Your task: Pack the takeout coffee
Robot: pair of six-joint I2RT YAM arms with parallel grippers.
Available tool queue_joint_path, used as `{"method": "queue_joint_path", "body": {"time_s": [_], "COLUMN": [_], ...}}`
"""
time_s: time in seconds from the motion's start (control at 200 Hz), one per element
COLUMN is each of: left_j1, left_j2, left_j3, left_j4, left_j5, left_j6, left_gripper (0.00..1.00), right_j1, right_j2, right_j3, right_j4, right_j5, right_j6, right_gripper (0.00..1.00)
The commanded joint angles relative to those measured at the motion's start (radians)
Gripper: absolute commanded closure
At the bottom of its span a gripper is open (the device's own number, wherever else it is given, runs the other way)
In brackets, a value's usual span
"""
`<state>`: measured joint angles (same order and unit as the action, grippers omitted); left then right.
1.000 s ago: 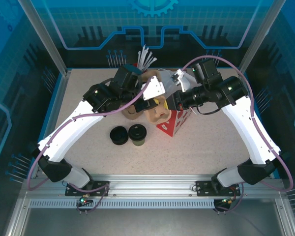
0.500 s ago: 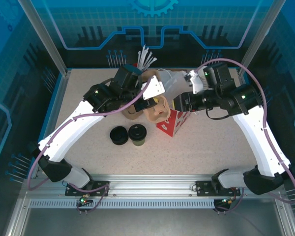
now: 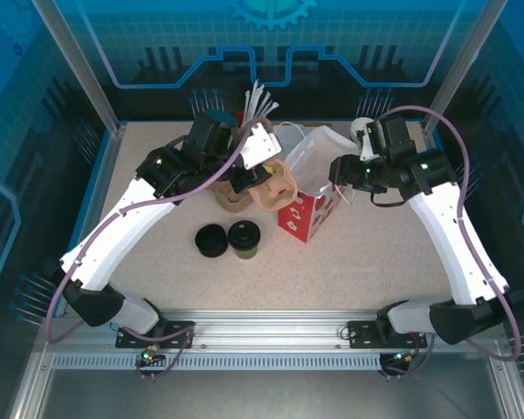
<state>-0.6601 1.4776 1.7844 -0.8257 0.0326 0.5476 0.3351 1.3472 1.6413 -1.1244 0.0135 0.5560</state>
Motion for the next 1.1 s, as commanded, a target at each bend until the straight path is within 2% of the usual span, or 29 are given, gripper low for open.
{"method": "queue_joint_path", "body": {"time_s": [0.0, 0.26, 0.465, 0.555, 0.68, 0.745, 1.016, 1.096], "left_j1": [0.011, 0.020, 0.020, 0.021, 0.021, 0.021, 0.014, 0.007], "left_j2": [-0.029, -0.036, -0.033, -0.026, -0.023, -0.024, -0.022, -0.013], "left_j3": [-0.005, -0.003, 0.007, 0.023, 0.041, 0.041, 0.059, 0.073], "left_j4": [0.026, 0.028, 0.036, 0.025, 0.020, 0.026, 0.072, 0.078], "left_j5": [0.047, 0.061, 0.080, 0.101, 0.136, 0.158, 0.269, 0.293], "left_j6": [-0.034, -0.041, -0.056, -0.067, -0.088, -0.099, -0.161, -0.173], "left_gripper": [0.60, 0.60, 0.60, 0.60, 0.60, 0.60, 0.60, 0.60], "right_j1": [-0.013, -0.015, -0.015, -0.015, -0.014, -0.015, -0.014, -0.013], "right_j2": [0.041, 0.092, 0.110, 0.107, 0.106, 0.098, 0.045, 0.029], "right_j3": [-0.018, -0.047, -0.082, -0.094, -0.092, -0.089, -0.057, -0.051], "right_j4": [0.051, 0.091, 0.101, 0.107, 0.097, 0.089, 0.027, 0.014], "right_j5": [0.031, 0.037, 0.055, 0.050, 0.038, 0.040, 0.043, 0.028], "right_j6": [0.040, 0.058, 0.046, 0.037, 0.011, -0.005, -0.059, -0.080], "right_gripper": [0.38, 0.40, 0.50, 0.56, 0.75, 0.81, 0.97, 0.99]}}
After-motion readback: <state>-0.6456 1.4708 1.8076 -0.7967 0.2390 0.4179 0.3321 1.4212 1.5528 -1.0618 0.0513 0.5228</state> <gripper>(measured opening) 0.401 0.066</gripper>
